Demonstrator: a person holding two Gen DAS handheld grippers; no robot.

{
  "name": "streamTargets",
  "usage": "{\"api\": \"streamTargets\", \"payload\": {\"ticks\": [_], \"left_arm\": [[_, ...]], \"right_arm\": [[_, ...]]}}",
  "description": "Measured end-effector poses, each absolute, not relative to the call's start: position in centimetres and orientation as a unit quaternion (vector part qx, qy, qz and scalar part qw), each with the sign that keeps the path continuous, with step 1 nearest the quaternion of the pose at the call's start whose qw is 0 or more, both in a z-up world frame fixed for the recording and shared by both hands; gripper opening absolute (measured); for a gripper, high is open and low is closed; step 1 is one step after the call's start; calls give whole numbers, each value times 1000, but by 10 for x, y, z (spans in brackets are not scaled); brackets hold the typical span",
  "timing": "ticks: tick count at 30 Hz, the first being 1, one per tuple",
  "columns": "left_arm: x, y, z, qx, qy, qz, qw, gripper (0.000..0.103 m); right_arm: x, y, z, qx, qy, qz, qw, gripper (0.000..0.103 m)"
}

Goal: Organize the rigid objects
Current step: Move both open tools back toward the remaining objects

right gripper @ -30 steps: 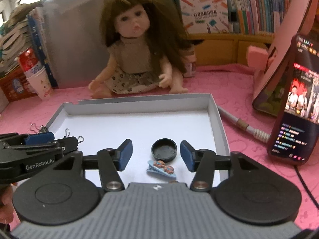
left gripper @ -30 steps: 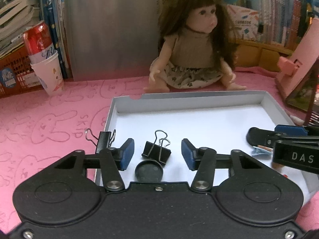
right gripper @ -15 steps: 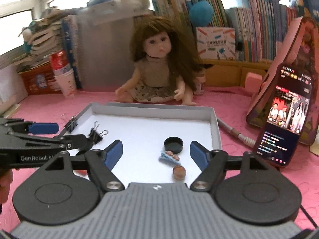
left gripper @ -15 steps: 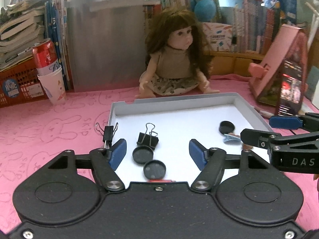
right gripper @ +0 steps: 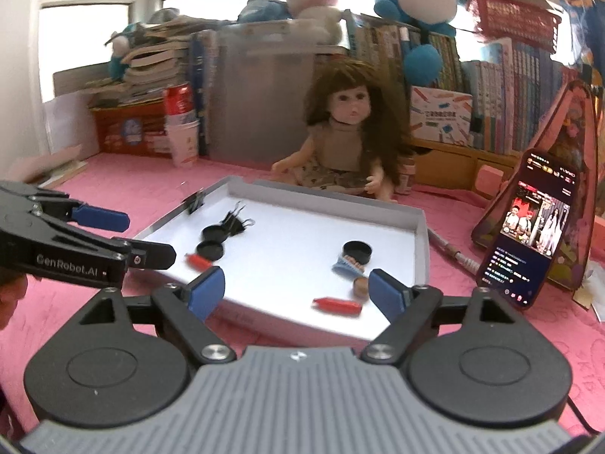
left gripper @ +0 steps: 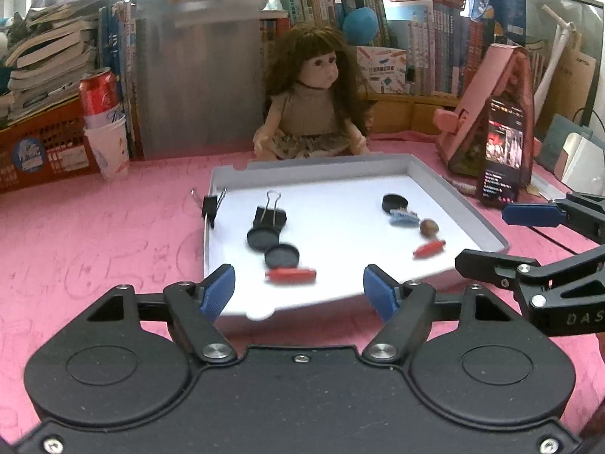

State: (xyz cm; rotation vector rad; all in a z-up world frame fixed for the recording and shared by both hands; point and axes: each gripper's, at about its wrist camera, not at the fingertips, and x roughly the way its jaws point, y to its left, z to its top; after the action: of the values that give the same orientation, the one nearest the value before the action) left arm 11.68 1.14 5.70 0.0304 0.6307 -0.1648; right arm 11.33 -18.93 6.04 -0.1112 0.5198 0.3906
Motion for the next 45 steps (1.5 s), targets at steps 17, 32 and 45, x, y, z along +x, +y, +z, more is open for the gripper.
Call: {"api": "streamTargets", "payload": {"ticks": [17,32,45], "left_arm": [[51,22,27,13,336,-95,937,66],[36,14,12,-8,365,-127,922,38],[54,9,7,-5,350,-108,930,37]], "right_arm": [[49,-175,13,-91,272,283,915,92],[32,-169,0,-111,286,311,899,73],[30,-171,0,-114,280,306,903,60]]}}
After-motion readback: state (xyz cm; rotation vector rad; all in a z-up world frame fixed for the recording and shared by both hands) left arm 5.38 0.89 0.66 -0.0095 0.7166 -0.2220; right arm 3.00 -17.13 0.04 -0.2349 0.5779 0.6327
